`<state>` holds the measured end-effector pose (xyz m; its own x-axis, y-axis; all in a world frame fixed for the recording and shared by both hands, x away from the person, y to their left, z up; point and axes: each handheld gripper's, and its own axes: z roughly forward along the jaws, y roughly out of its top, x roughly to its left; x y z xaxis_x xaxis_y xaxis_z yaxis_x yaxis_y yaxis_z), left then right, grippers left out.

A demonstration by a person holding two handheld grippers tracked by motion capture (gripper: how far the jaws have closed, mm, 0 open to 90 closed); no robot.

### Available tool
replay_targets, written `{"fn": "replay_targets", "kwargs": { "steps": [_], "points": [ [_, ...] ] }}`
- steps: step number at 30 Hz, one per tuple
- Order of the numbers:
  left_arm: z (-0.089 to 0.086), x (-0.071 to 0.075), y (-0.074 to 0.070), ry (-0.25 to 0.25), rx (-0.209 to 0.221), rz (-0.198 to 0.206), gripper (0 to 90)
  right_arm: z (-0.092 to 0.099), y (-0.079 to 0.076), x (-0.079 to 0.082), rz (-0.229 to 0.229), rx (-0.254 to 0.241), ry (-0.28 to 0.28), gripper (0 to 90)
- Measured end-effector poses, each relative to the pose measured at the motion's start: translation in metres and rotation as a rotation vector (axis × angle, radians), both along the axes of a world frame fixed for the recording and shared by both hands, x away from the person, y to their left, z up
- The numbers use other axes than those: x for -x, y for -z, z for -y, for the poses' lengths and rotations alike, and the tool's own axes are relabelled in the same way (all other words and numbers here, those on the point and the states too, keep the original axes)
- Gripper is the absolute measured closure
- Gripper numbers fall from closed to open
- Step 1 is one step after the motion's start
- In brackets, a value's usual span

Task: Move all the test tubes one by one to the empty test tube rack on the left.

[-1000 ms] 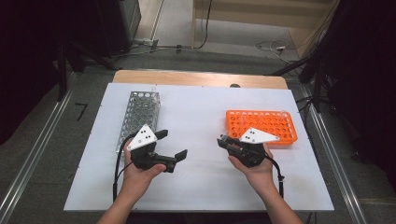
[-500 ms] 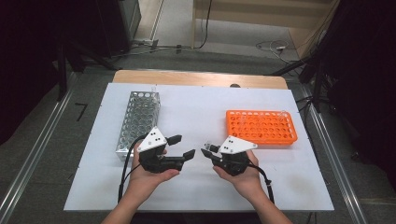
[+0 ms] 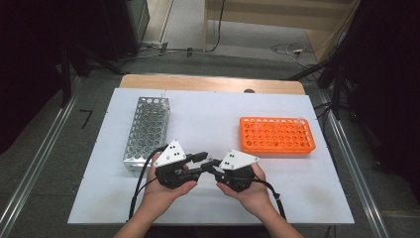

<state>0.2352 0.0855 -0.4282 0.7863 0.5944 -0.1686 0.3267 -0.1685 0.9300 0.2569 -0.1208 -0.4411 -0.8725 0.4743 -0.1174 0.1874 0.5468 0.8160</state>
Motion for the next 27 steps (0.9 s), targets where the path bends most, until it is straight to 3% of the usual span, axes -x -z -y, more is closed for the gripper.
{"fn": "replay_targets", "kwargs": {
  "steps": [4, 14, 23, 27],
  "points": [
    [0.0014, 0.0004, 0.0004, 0.004, -0.011, 0.008, 70.5, -0.0044, -0.0001, 0.003, -0.001, 0.017, -0.023, 74.1],
    [0.0046, 0.0022, 0.0014, -0.011, -0.059, 0.036, 72.7, -0.0069, 0.0003, 0.0039, -0.009, 0.032, -0.03, 74.1],
    [0.0035, 0.0027, 0.0004, -0.025, -0.079, 0.055, 75.9, -0.0066, 0.0008, 0.0032, -0.025, 0.018, -0.031, 74.0],
    [0.0017, 0.002, -0.0006, -0.024, -0.068, 0.05, 76.1, -0.0059, 0.0009, 0.0019, -0.041, -0.004, -0.042, 73.5]
  ]
}}
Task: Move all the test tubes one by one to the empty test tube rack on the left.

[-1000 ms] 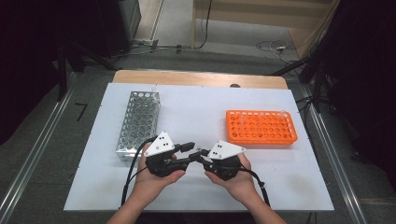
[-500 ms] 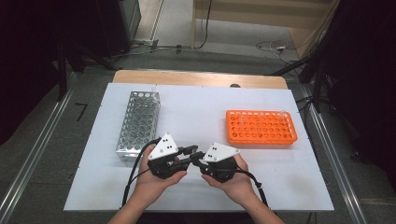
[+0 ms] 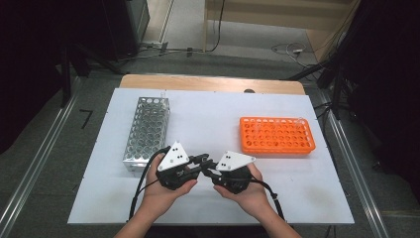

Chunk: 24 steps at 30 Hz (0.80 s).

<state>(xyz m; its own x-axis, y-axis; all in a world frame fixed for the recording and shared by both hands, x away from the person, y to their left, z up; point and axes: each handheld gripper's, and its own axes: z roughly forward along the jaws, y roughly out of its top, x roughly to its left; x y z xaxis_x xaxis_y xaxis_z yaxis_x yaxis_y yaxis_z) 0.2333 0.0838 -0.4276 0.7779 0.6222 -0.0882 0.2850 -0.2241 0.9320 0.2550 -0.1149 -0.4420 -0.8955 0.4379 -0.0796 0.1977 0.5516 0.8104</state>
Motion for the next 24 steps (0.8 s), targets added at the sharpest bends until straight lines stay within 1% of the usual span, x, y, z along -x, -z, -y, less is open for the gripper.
{"fn": "replay_targets", "kwargs": {
  "steps": [1, 3, 4, 5, 8, 10, 11, 14, 16, 19, 20, 22, 24],
  "points": [
    [-0.001, -0.001, -0.001, 0.001, 0.003, -0.001, 76.1, 0.001, 0.0, -0.001, -0.001, -0.006, -0.004, 73.0],
    [-0.002, -0.001, -0.002, -0.002, 0.012, -0.002, 76.1, 0.003, -0.001, -0.001, -0.009, -0.03, -0.015, 68.2],
    [-0.002, -0.002, -0.002, -0.004, 0.009, -0.002, 76.1, 0.006, -0.003, -0.002, -0.017, -0.066, -0.03, 60.0],
    [-0.003, -0.002, -0.002, -0.007, 0.002, -0.001, 76.1, 0.006, -0.003, -0.002, -0.017, -0.066, -0.03, 60.0],
    [-0.006, -0.005, -0.003, -0.014, 0.005, -0.007, 76.1, 0.014, -0.006, -0.004, -0.032, -0.116, -0.031, 46.8],
    [-0.009, -0.007, -0.003, -0.019, 0.007, -0.009, 76.2, 0.021, -0.008, -0.005, -0.028, -0.131, -0.01, 37.9],
    [-0.011, -0.008, -0.003, -0.022, 0.006, -0.009, 76.2, 0.025, -0.009, -0.006, -0.029, -0.146, 0.001, 34.6],
    [-0.016, -0.011, -0.006, -0.031, 0.009, -0.01, 76.2, 0.039, -0.01, -0.01, -0.051, -0.185, 0.026, 25.0],
    [-0.019, -0.013, -0.007, -0.039, 0.01, -0.007, 76.2, 0.047, -0.011, -0.011, -0.051, -0.19, 0.041, 18.3],
    [-0.024, -0.017, -0.011, -0.052, 0.013, -0.003, 76.2, 0.059, -0.011, -0.01, -0.043, -0.194, 0.056, 12.2],
    [-0.026, -0.018, -0.012, -0.057, 0.012, 0.001, 76.2, 0.063, -0.01, -0.01, -0.037, -0.186, 0.062, 4.7],
    [-0.03, -0.02, -0.014, -0.064, 0.02, 0.003, 76.2, 0.071, -0.01, -0.011, -0.045, -0.192, 0.071, 1.0],
    [-0.034, -0.023, -0.016, -0.074, 0.021, 0.004, 76.2, 0.08, -0.009, -0.012, -0.053, -0.209, 0.08, 0.0]
  ]
}}
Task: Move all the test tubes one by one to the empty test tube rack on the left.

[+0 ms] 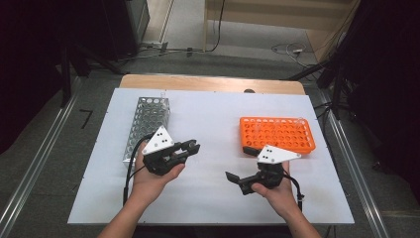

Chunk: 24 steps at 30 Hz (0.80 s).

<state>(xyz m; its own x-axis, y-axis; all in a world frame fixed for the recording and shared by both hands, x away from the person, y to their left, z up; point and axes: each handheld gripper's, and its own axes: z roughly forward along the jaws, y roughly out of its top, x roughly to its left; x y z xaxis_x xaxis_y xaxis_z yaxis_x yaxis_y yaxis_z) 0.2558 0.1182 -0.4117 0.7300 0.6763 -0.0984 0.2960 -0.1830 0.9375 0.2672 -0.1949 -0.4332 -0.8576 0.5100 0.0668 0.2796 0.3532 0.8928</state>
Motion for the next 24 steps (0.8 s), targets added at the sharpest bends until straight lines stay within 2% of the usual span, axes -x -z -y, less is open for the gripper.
{"fn": "replay_targets", "kwargs": {
  "steps": [3, 8, 24],
  "points": [
    [-0.006, -0.004, -0.002, -0.022, 0.003, 0.0, 76.2, 0.013, 0.0, 0.0, -0.007, -0.018, 0.019, 0.0],
    [-0.015, -0.011, -0.005, -0.046, 0.001, 0.003, 76.2, 0.032, 0.001, 0.003, -0.009, -0.021, 0.047, 0.0],
    [-0.035, -0.035, -0.015, -0.108, 0.011, 0.008, 76.2, 0.082, 0.007, 0.011, 0.004, -0.012, 0.143, 0.0]
  ]
}}
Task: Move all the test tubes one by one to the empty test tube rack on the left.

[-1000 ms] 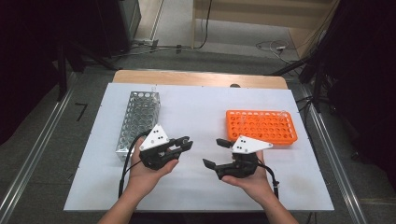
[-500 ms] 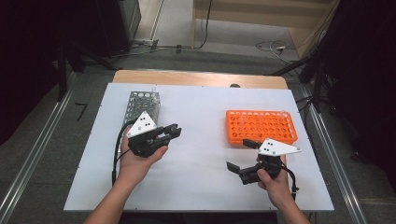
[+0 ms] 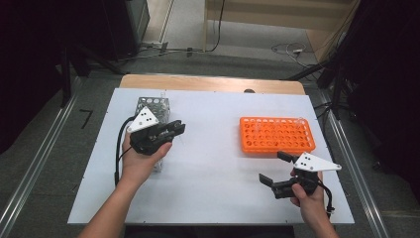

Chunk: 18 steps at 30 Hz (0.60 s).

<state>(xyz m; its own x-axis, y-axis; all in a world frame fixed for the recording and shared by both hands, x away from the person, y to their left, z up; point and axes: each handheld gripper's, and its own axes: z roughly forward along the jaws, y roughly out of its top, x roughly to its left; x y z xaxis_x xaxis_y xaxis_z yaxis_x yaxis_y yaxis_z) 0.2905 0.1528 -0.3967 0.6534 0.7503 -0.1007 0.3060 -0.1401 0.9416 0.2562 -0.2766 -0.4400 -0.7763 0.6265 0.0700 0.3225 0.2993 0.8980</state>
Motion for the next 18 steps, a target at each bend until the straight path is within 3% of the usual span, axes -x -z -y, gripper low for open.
{"fn": "replay_targets", "kwargs": {
  "steps": [11, 18],
  "points": [
    [-0.016, -0.018, -0.007, -0.053, 0.003, -0.001, 76.2, 0.022, 0.004, 0.003, 0.001, 0.009, 0.042, 0.0],
    [-0.028, -0.031, -0.01, -0.098, 0.004, 0.003, 76.2, 0.026, 0.007, 0.0, -0.007, 0.012, 0.053, 0.0]
  ]
}}
